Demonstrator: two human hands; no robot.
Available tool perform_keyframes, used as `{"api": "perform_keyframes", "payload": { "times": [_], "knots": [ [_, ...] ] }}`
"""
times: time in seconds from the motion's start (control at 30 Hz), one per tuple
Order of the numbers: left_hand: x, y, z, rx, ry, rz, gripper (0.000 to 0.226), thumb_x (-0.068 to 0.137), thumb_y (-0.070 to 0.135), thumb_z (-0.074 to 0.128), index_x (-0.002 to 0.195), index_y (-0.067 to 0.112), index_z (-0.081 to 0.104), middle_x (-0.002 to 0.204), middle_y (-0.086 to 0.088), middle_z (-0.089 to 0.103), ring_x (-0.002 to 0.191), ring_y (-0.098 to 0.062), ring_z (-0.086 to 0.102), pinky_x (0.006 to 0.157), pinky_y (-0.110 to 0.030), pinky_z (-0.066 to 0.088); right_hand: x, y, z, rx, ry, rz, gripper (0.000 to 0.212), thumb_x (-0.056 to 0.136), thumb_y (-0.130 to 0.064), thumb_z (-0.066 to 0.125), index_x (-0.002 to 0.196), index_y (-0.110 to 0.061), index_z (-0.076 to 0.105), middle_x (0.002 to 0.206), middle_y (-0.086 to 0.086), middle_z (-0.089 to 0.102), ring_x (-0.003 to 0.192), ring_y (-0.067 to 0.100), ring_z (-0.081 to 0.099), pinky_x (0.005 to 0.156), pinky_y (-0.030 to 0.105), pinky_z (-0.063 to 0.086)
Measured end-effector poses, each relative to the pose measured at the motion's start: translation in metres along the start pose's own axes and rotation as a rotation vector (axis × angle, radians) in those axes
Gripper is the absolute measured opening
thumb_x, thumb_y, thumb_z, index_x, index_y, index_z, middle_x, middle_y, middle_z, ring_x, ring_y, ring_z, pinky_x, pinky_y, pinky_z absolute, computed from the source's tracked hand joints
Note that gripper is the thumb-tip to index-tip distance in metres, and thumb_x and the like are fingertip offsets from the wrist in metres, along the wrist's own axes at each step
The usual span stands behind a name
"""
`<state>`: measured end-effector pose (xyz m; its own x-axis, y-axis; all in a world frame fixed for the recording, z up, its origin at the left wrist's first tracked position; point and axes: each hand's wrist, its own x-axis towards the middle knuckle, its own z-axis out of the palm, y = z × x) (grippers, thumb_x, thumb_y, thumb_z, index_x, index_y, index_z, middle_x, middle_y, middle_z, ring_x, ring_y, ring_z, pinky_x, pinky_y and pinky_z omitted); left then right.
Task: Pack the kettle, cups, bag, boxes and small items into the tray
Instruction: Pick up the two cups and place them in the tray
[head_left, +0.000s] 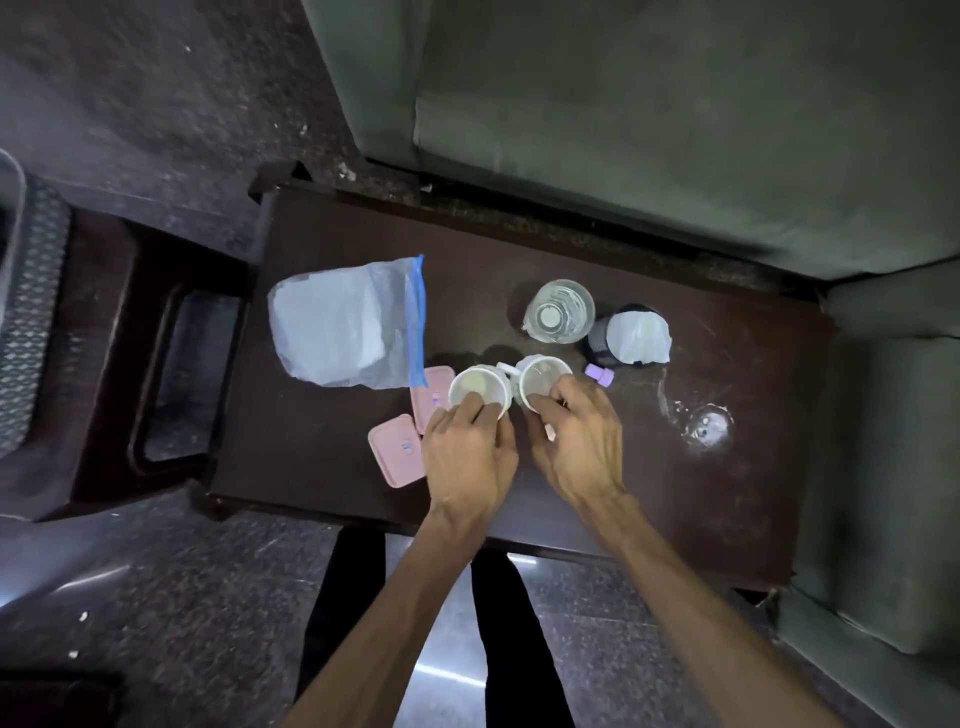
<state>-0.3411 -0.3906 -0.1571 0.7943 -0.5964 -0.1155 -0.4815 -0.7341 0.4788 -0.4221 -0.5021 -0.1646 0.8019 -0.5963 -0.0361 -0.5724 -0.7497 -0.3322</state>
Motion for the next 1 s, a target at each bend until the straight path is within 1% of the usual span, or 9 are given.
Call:
{"api": "perform_keyframes", "payload": {
  "times": [0.07,0.27,0.33,0.5,0.6,0.73,0.83,0.93,1.0],
  "knots": [
    [0.0,-0.016,-0.021,-0.002,0.118,-0.066,0.01,0.074,0.009,0.081,0.069,0.014,0.074,0.068,-0.005,0.067,0.051,-0.033,0.058,0.061,-0.037,0.044,0.008,-0.03,-0.004,0.022,0.047,-0.052,0.01,0.082,-0.015,0.072,0.088,-0.014,0.08,0.079,0.007,0.06,0.062,0.033,0.054,0.055,0.037,0.049],
    [0.008,-0.09,-0.097,-0.049,0.386,-0.22,0.005,0.078,0.006,0.082,0.077,0.01,0.079,0.069,-0.008,0.068,0.052,-0.033,0.057,0.056,-0.038,0.046,0.045,-0.15,0.003,0.145,0.053,-0.224,0.016,0.081,-0.004,0.076,0.093,-0.012,0.082,0.076,0.009,0.06,0.062,0.033,0.057,0.063,0.038,0.041],
    [0.014,-0.121,-0.122,-0.057,0.458,-0.295,0.008,0.075,0.001,0.082,0.077,0.008,0.079,0.067,-0.009,0.067,0.052,-0.034,0.058,0.055,-0.039,0.048,0.06,-0.195,0.009,0.191,0.028,-0.286,0.015,0.081,-0.001,0.075,0.092,-0.01,0.081,0.075,0.01,0.058,0.065,0.033,0.058,0.063,0.04,0.044],
    [0.029,-0.195,-0.184,-0.071,0.604,-0.439,0.005,0.077,0.003,0.08,0.075,0.007,0.078,0.065,-0.011,0.063,0.052,-0.036,0.057,0.054,-0.042,0.051,0.091,-0.308,0.027,0.266,0.001,-0.375,0.011,0.083,-0.001,0.075,0.088,-0.009,0.081,0.076,0.011,0.059,0.065,0.034,0.056,0.063,0.044,0.047],
    [0.037,-0.238,-0.217,-0.041,0.664,-0.524,0.01,0.079,0.006,0.078,0.07,0.006,0.074,0.065,-0.011,0.06,0.053,-0.035,0.055,0.053,-0.04,0.046,0.108,-0.368,0.037,0.281,-0.033,-0.487,0.005,0.084,-0.003,0.074,0.085,-0.006,0.079,0.079,0.014,0.06,0.07,0.036,0.06,0.062,0.045,0.052],
    [0.042,-0.297,-0.249,-0.055,0.748,-0.66,0.018,0.084,0.013,0.074,0.068,0.007,0.069,0.066,-0.009,0.057,0.052,-0.029,0.05,0.051,-0.035,0.04,0.128,-0.444,0.056,0.268,-0.131,-0.622,0.006,0.084,-0.005,0.072,0.085,-0.004,0.078,0.087,0.012,0.062,0.081,0.032,0.062,0.062,0.042,0.054],
    [0.042,-0.339,-0.257,-0.046,0.719,-0.773,0.013,0.083,0.016,0.072,0.073,0.007,0.074,0.069,-0.009,0.062,0.056,-0.033,0.055,0.055,-0.035,0.041,0.141,-0.488,0.08,0.193,-0.239,-0.742,0.01,0.087,-0.006,0.069,0.089,-0.002,0.078,0.096,0.011,0.064,0.089,0.03,0.062,0.065,0.043,0.055],
    [0.036,-0.368,-0.25,-0.009,0.561,-0.846,0.014,0.084,0.021,0.073,0.081,0.009,0.08,0.079,-0.012,0.071,0.064,-0.04,0.063,0.06,-0.041,0.048,0.149,-0.512,0.103,0.112,-0.35,-0.859,0.009,0.084,-0.003,0.071,0.087,0.003,0.076,0.1,0.017,0.064,0.093,0.037,0.063,0.061,0.041,0.051],
    [0.03,-0.379,-0.239,-0.003,0.44,-0.867,0.016,0.084,0.022,0.073,0.081,0.008,0.081,0.082,-0.014,0.074,0.064,-0.042,0.063,0.062,-0.042,0.05,0.149,-0.52,0.118,0.024,-0.43,-0.916,0.012,0.084,-0.005,0.07,0.091,0.004,0.076,0.107,0.018,0.063,0.099,0.038,0.062,0.063,0.039,0.046]
  ]
}}
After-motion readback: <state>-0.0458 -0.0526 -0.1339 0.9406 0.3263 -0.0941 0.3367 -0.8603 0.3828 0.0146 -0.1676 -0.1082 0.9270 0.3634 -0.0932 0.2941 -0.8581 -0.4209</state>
